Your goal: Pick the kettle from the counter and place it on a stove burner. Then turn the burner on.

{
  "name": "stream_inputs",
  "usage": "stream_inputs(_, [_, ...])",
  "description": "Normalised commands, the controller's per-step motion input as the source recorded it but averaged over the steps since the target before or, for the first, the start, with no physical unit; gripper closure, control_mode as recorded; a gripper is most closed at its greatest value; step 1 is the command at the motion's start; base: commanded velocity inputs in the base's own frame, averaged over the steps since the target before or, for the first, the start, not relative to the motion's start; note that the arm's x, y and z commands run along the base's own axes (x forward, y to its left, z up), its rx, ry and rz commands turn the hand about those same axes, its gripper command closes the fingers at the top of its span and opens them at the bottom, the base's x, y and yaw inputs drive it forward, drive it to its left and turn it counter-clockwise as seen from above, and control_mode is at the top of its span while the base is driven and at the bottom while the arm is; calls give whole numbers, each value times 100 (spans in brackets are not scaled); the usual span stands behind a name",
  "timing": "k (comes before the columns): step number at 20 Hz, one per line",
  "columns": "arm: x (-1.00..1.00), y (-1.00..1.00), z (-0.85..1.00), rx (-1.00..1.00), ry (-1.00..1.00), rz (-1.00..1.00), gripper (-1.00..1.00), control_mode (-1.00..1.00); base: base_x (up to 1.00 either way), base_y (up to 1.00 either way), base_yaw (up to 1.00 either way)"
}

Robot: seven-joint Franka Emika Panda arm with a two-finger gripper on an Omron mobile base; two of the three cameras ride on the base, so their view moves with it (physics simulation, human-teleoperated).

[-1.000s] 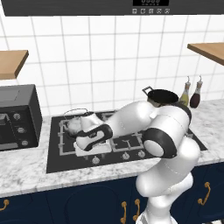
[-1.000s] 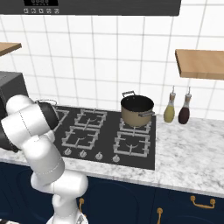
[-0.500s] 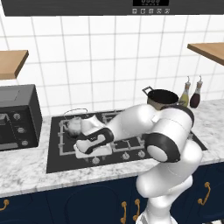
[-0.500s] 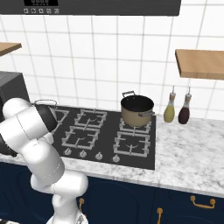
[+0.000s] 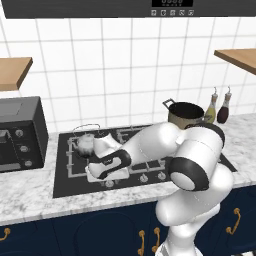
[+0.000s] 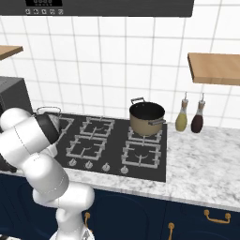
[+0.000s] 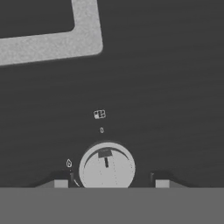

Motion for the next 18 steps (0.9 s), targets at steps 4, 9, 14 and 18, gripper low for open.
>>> stream_inputs(4, [0,0,0,0,0,0,100,-100,0,0,0])
stream_inputs(9, [0,0,0,0,0,18,100,-100,0,0,0])
stream_inputs(14, [-16,0,0,-2,-3,47,100,-100,0,0,0])
stream_inputs(18, [-26,0,0,-3,-7,60,100,-100,0,0,0])
